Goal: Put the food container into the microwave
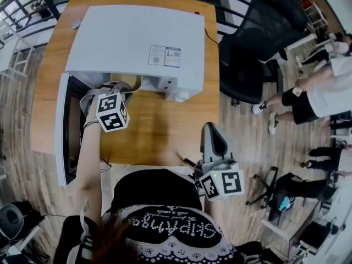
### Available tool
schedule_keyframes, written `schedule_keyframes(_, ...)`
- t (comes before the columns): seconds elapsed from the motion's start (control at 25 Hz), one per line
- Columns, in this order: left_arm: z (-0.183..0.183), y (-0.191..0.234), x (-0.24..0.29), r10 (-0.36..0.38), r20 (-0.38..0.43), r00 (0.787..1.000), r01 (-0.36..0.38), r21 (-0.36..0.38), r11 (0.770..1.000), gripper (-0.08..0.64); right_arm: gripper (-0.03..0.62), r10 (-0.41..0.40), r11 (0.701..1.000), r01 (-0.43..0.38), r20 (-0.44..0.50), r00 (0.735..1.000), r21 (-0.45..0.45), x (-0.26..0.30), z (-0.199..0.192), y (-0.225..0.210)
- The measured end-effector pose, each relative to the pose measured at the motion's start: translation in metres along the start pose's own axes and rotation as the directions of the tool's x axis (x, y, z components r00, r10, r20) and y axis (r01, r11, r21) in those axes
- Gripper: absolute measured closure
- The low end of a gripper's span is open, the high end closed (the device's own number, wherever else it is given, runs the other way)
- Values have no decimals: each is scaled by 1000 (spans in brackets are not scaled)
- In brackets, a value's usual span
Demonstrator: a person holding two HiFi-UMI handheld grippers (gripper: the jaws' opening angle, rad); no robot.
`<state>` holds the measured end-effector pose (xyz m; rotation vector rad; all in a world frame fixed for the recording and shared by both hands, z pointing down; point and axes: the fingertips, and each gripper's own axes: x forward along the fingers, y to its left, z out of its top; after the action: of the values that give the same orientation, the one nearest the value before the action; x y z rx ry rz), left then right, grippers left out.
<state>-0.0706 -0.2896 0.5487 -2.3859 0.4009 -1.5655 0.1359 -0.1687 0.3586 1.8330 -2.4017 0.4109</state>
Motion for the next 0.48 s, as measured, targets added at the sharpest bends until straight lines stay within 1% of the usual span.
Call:
schedule_keyframes(0.2,-6,14,19,11,-15,1000,-12,-4,1000,515,554,-23,1000,23,-9,1000,7,4,-1,-7)
schedule_keyframes(0.48,-13,33,32,39,-23,999,-40,-3,999,515,554,-44,999,44,-19,999,15,10,-2,-10)
